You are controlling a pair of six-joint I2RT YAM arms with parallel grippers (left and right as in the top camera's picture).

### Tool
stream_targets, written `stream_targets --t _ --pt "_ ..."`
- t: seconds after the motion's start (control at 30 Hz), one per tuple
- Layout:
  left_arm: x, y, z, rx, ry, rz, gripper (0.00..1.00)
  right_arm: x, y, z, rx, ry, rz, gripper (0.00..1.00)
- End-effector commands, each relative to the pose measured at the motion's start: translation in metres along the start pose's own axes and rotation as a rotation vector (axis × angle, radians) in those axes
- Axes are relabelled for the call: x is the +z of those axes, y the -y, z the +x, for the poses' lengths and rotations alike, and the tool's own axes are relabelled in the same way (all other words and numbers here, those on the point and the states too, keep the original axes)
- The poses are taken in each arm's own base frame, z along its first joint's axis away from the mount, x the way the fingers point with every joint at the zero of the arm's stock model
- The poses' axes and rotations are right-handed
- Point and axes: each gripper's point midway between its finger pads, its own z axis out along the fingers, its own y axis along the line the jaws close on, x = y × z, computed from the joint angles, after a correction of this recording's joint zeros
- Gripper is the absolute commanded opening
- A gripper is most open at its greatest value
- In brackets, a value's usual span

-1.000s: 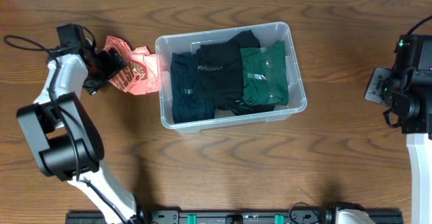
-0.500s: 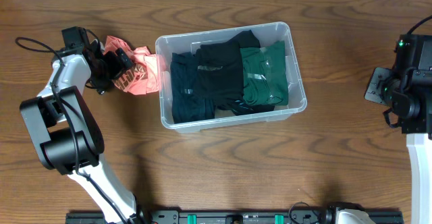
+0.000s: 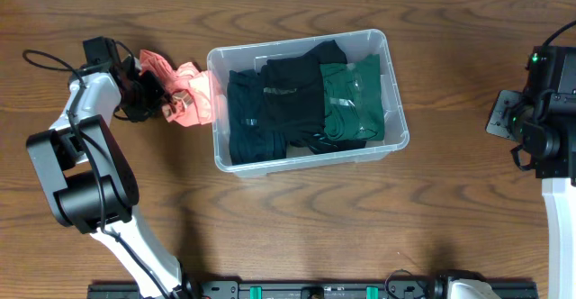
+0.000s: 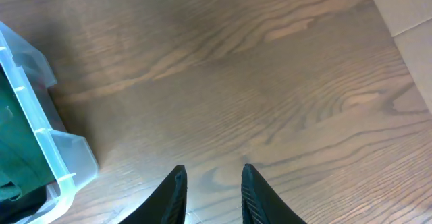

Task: Pack container
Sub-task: 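Lift the pink shirt with the left gripper and carry it over the bin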

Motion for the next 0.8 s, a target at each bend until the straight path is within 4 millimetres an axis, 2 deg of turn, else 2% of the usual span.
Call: stream_targets --t 0.0,0.1,0.3,0.37,0.47,0.53,0.6,0.7,0.77 --pt "-0.019 0.007 0.005 0.025 0.000 0.003 0.06 0.000 0.003 -0.001 0.001 0.001 0.008 0.26" --pt "-0.057 0.024 0.002 0.058 0.064 0.025 0.06 0.000 0.003 -0.001 0.001 0.001 0.008 0.26" --pt "-0.171 0.080 0.000 0.229 0.324 0.119 0.06 0.000 0.003 -0.001 0.002 0.001 0.007 0.26" --pt "-0.207 0.102 0.009 0.308 0.412 0.156 0.06 0.000 0.003 -0.001 0.002 0.001 0.007 0.26" --pt "-0.247 0.134 0.035 0.405 0.489 0.217 0.06 0.000 0.003 -0.001 0.002 0.001 0.007 0.26" --pt "-0.261 0.155 0.059 0.467 0.497 0.258 0.06 0.000 0.003 -0.001 0.002 0.001 0.008 0.26" --pt "-0.264 0.168 0.079 0.513 0.483 0.274 0.06 0.000 0.003 -0.001 0.002 0.000 0.007 0.26" --pt "-0.252 0.175 0.102 0.557 0.435 0.224 0.06 0.000 0.001 0.000 0.001 -0.002 -0.004 0.26" --pt "-0.239 0.173 0.111 0.573 0.400 0.166 0.06 0.000 0.001 0.000 0.001 -0.003 -0.003 0.26"
